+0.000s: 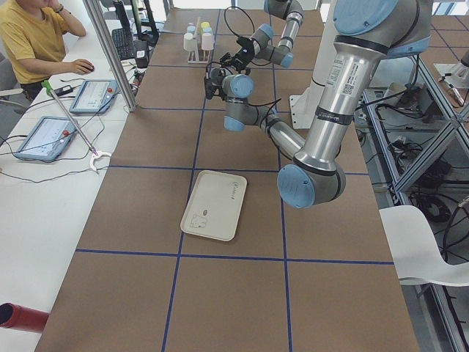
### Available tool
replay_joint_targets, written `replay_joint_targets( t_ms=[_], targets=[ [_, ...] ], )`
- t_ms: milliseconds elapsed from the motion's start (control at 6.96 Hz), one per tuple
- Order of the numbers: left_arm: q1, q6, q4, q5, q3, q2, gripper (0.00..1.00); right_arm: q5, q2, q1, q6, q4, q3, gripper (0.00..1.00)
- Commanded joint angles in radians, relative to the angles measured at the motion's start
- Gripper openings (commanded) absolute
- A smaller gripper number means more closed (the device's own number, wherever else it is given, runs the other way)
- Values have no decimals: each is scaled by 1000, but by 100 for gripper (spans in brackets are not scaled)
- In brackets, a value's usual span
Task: Transfer IKEA cup to right arm and place on rack
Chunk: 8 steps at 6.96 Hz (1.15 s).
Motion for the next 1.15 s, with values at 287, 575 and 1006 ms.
replay_joint_targets(
  t_ms=[287,575,1006],
  targets=[
    [24,43,15,-1,-3,-4,0,1,0,1,-22,-30,16,99],
    [33,41,16,0,-1,-12,0,-1,0,-2,-42,-32,14,98],
    [33,41,18,0,0,-14,0,-1,3,-2,-42,-55,19,91]
  ],
)
